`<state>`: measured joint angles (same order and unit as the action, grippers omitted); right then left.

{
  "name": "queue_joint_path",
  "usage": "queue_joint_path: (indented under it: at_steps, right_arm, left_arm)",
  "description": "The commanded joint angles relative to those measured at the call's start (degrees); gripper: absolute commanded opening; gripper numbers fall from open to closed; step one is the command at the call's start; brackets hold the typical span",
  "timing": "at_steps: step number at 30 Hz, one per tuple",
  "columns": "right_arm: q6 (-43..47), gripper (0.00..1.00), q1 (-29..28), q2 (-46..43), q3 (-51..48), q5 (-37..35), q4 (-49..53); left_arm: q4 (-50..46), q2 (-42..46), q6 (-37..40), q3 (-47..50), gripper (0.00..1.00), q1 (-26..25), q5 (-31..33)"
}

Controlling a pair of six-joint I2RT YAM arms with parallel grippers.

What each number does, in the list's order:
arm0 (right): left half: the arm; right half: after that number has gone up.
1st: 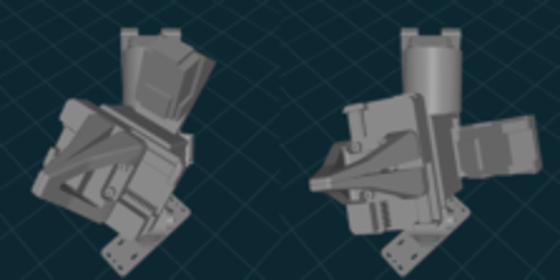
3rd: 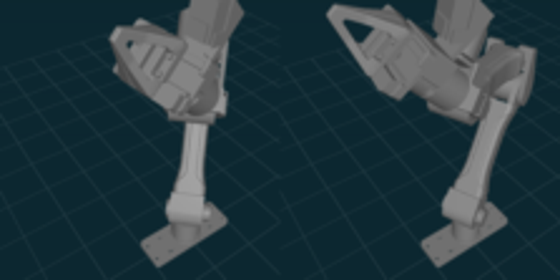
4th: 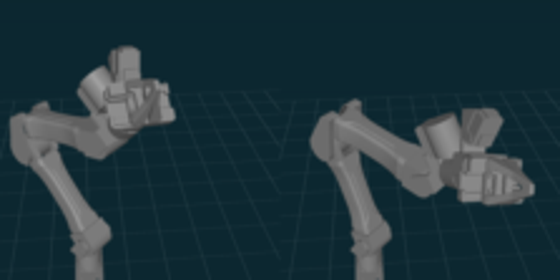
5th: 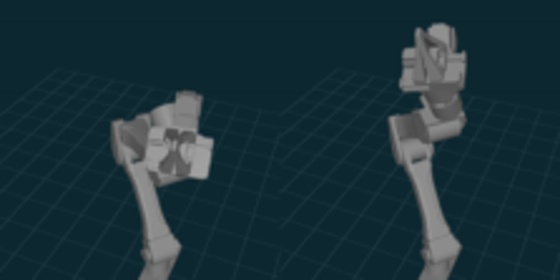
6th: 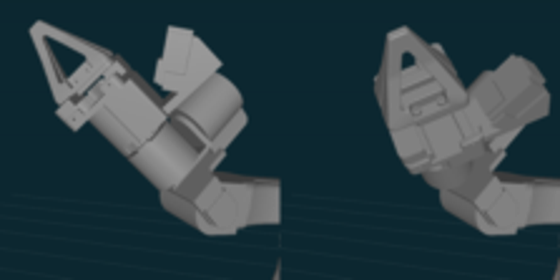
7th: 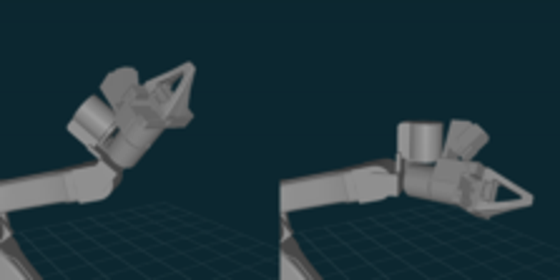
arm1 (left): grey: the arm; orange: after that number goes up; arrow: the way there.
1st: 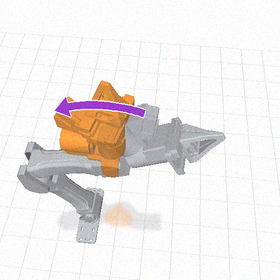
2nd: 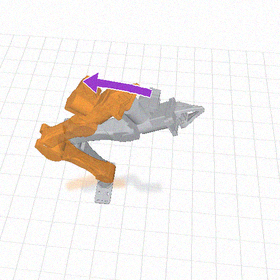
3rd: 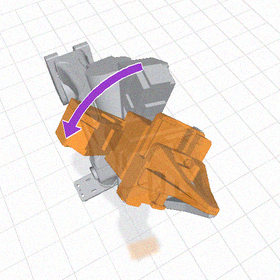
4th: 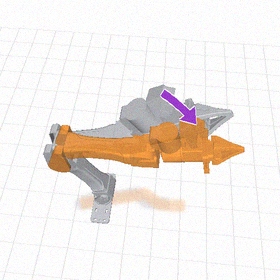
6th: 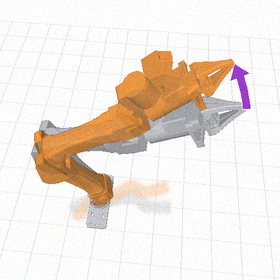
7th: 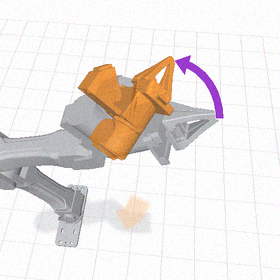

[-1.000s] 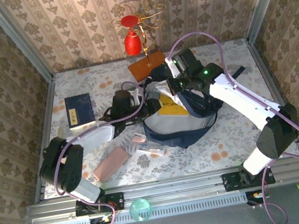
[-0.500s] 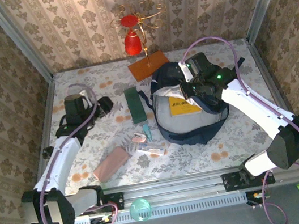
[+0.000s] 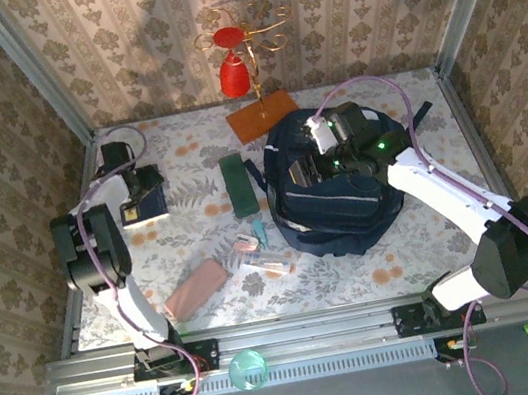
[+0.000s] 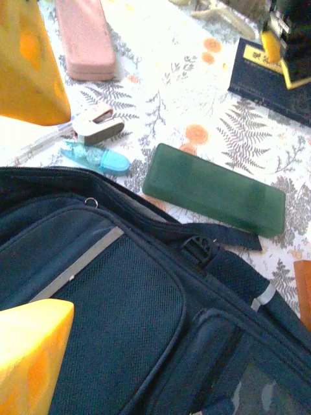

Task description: Pack the student bag

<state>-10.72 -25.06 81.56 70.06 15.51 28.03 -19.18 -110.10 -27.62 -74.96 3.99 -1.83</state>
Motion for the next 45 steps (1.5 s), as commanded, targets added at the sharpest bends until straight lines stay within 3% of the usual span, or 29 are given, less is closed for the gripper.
queue_joint_path:
  at_steps: [1, 12, 18, 23, 30, 35, 40, 45]
  right_arm:
    - [-1.3, 0.73, -0.3, -1.4, -1.6, 2.5, -3.5]
    - [-4.0, 0.73, -0.3, 0.3, -0.3, 1.5, -5.2]
    - [-5.1, 0.72, -0.3, 1.3, 0.2, 1.5, -5.3]
    - [-6.4, 0.71, -1.7, 3.1, 1.4, 2.0, -5.8]
    - [-9.0, 0.72, -8.8, 11.3, 6.9, -0.7, -7.6]
    - [-15.0, 0.73, -15.9, 22.1, 14.7, -2.9, -9.1]
    - [-20.3, 0.73, -22.5, 32.6, 23.3, -4.6, -8.5]
    - [-24.8, 0.71, -25.0, 41.7, 31.4, -8.6, -5.9]
  left_arm:
    - [-3.8, -2.0, 1.3, -1.5, 0.76, 0.2, -5.3]
    - [4.6, 2.3, -3.2, 13.4, 0.74, -4.5, -12.2]
    - [12.6, 9.4, -9.6, 28.1, 0.73, -14.7, -12.2]
    - [12.5, 17.9, -11.3, 31.3, 0.73, -20.6, -10.4]
    - [8.7, 29.2, -6.9, 31.4, 0.76, -16.3, -1.5]
    - [10.2, 25.3, -4.5, 29.2, 0.76, -8.4, -6.7]
    - [9.4, 18.0, -1.0, 24.1, 0.76, -6.2, -12.5]
    - [9.8, 16.3, 0.6, 23.6, 0.76, -4.8, -12.5]
